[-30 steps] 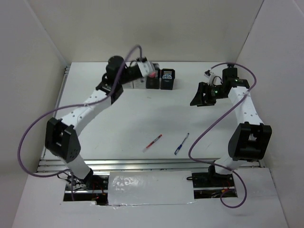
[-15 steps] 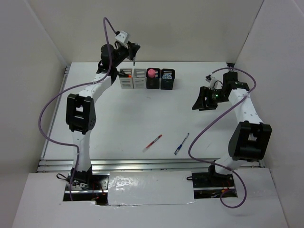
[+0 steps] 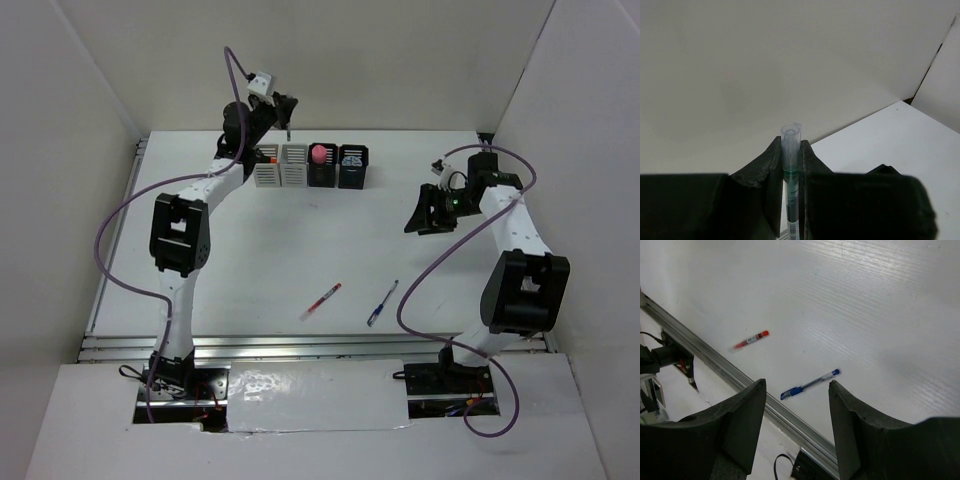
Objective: Sort the stationery into containers
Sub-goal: Place the pen in the storage box.
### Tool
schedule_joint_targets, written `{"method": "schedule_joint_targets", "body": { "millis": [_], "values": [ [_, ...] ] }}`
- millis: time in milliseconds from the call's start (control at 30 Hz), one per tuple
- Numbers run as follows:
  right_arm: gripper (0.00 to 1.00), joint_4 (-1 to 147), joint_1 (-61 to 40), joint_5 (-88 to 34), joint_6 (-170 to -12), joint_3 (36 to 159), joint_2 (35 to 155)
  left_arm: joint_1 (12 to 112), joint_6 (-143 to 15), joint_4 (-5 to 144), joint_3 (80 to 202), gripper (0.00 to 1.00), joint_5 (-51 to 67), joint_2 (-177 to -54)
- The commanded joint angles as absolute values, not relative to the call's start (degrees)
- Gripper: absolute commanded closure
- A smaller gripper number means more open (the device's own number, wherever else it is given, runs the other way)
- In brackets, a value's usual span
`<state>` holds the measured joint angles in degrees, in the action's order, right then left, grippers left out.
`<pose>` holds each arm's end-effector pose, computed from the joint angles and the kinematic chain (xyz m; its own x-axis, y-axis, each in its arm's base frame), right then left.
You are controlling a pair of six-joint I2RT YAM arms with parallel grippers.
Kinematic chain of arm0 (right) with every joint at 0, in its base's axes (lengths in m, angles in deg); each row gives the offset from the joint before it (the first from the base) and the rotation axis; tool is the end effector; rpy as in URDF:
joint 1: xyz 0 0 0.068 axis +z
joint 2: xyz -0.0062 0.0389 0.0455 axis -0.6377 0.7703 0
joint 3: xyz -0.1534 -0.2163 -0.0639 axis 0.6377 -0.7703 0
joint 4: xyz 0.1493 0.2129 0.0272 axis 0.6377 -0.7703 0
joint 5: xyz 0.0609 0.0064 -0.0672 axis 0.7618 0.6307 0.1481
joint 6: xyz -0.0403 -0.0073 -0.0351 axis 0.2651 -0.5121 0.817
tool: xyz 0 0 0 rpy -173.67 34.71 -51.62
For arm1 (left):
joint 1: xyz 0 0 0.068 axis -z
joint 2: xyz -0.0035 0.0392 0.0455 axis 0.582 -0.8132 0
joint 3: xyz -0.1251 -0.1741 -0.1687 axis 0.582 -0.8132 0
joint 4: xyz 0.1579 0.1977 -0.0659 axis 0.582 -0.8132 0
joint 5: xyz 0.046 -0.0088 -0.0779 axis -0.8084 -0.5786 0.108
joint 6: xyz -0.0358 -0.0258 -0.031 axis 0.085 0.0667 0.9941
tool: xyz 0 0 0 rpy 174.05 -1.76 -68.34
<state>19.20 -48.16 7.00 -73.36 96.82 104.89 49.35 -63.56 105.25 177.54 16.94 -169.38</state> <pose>0.3101 -0.0228 0.2742 -0.8947 -0.0079 -0.4466 -0.2803 0.7884 0.5475 0.5239 -0.1390 0.3180 0.1730 -0.2536 -0.9517 0.5517 0.8254 -0.1197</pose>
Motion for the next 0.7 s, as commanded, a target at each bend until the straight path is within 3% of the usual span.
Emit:
{"method": "schedule_joint_targets", "body": {
  "millis": [0,300,433,567,667],
  "values": [
    [0.4,19.96,-48.32,7.45,-73.16,97.6,105.86,49.74,-62.86,110.98,179.18,0.94,14.41,-171.46],
    [0.4,19.78,-47.97,6.66,-72.73,97.78,105.86,50.97,-61.9,112.38,179.36,0.81,10.19,-174.71],
    [0.4,19.52,-47.62,5.96,-72.11,97.6,105.69,51.33,-62.07,113.35,177.78,0.57,8.96,-174.98],
    [0.39,17.94,-46.66,3.94,-70.44,98.66,105.77,51.5,-61.81,113.44,177.07,0.23,10.01,-174.1],
    [0.39,16.27,-45.69,1.83,-68.16,99.36,105.25,51.33,-61.9,113.09,176.55,0.15,11.15,-171.56]
  ]
}}
